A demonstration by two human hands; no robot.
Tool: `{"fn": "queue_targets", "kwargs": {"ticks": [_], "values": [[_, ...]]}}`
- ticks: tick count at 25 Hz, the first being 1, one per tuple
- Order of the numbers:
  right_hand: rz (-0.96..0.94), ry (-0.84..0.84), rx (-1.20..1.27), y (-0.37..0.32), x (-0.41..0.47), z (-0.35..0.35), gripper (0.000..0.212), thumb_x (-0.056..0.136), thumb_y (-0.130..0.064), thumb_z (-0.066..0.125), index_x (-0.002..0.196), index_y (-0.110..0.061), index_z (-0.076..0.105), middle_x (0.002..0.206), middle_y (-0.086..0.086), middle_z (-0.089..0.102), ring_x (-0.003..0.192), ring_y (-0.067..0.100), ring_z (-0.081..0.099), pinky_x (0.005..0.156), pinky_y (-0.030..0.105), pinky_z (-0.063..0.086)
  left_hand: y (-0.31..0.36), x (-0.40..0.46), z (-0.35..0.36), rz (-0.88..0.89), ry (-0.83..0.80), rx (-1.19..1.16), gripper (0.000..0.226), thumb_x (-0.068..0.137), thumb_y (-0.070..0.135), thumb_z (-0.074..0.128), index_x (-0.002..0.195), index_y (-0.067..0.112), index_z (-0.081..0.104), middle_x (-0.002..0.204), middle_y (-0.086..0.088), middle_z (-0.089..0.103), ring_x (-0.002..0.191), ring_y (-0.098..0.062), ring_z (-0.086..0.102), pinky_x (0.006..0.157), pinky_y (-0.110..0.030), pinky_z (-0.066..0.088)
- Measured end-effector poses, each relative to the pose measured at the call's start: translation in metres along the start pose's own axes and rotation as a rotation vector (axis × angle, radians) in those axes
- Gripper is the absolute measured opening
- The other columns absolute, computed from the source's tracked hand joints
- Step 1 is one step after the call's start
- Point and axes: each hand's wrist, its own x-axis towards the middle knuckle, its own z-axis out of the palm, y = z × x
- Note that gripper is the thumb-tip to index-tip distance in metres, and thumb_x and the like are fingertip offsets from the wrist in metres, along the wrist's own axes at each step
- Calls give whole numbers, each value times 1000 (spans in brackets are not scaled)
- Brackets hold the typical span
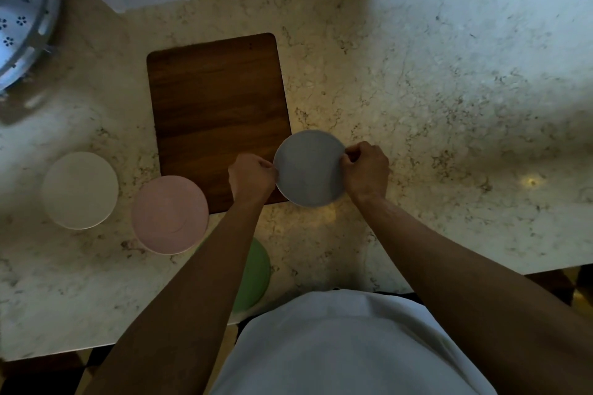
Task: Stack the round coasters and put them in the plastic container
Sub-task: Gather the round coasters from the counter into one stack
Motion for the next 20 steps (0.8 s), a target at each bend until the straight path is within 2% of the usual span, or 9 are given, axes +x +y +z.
{"fn": "queue_targets", "kwargs": {"ticks": [3, 6, 10, 13, 15, 18, 20], "values": [[6, -2, -10, -1, 0, 1, 18, 88, -24, 63, 101, -14, 71, 104, 6, 68, 91, 20, 64, 84, 35, 53, 0, 2, 1, -14, -10, -7, 11, 79, 11, 72, 70, 16, 75, 76, -10, 74, 71, -28, 71, 70, -43, 62], [9, -3, -22, -2, 0, 0, 20, 89, -25, 62, 102, -15, 72, 104, 6, 69, 92, 19, 65, 85, 35, 54, -1, 1, 2, -7, -7, 12, 11, 78, 11, 71, 69, 16, 75, 76, -10, 73, 71, -29, 71, 70, -43, 62], [23, 17, -9, -4, -4, -2, 20, 89, -27, 63, 101, -15, 72, 104, 7, 68, 92, 21, 65, 84, 34, 53, 4, -1, 5, 66, 38, 150, 17, 76, 7, 65, 62, 10, 74, 63, -12, 68, 64, -31, 67, 62, -40, 59], [44, 49, -25, -3, -9, -1, 21, 90, -29, 62, 101, -15, 74, 104, 8, 69, 90, 21, 66, 83, 33, 54, 9, -7, 9, 75, 95, 225, 25, 79, 5, 62, 54, 6, 65, 49, -6, 52, 52, -28, 60, 46, -30, 44], [46, 27, -42, -4, -10, -1, 22, 91, -29, 61, 101, -15, 75, 102, 8, 71, 88, 21, 67, 84, 36, 56, 9, -10, 12, 73, 96, 191, 28, 81, 7, 63, 53, 5, 59, 46, -3, 44, 45, -23, 52, 41, -26, 32], [49, 14, -31, -7, -10, -2, 22, 90, -27, 61, 99, -15, 76, 100, 7, 71, 87, 21, 67, 83, 35, 56, 10, -6, 12, 23, 65, 131, 22, 82, 15, 65, 67, -1, 64, 52, -6, 48, 57, -31, 58, 46, -28, 32], [57, 30, 1, -10, -12, -3, 20, 88, -24, 62, 97, -13, 77, 96, 6, 73, 85, 20, 68, 79, 31, 55, 10, -3, 10, -7, 43, 95, 21, 80, 16, 66, 69, -2, 66, 57, -11, 54, 63, -33, 61, 50, -32, 36]]}}
